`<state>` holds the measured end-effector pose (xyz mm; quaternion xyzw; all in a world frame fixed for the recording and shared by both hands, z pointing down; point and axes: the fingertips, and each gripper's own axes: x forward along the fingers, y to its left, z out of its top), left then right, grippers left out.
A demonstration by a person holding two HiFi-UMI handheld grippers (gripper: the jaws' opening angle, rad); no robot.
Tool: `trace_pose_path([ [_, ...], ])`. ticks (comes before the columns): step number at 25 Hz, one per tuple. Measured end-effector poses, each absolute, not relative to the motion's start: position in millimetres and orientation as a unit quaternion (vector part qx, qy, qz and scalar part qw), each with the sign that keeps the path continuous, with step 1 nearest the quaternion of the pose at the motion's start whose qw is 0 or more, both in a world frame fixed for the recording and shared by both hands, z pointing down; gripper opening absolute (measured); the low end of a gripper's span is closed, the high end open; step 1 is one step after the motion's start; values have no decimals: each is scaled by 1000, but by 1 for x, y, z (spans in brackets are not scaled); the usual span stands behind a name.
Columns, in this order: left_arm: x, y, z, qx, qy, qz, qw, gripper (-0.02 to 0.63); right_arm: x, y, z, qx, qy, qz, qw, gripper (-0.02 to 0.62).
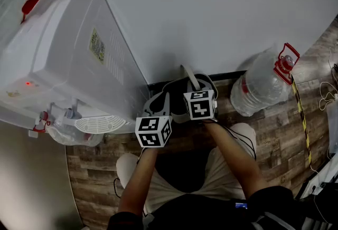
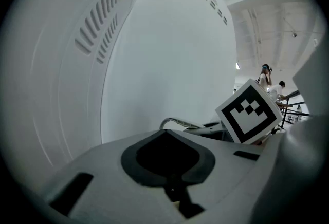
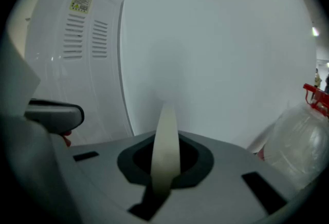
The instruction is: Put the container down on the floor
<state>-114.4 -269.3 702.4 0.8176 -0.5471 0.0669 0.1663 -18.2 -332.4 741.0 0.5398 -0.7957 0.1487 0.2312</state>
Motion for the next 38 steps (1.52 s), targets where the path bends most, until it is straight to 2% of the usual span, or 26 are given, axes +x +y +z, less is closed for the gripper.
trace_pose_path([
  [11, -112, -268, 742, 809, -547, 98, 189, 15, -16, -339, 774, 535, -780, 165, 278, 32],
  [38, -123, -262, 803, 788, -552, 130, 239, 15, -25, -349, 830, 522, -764, 203, 320, 34],
])
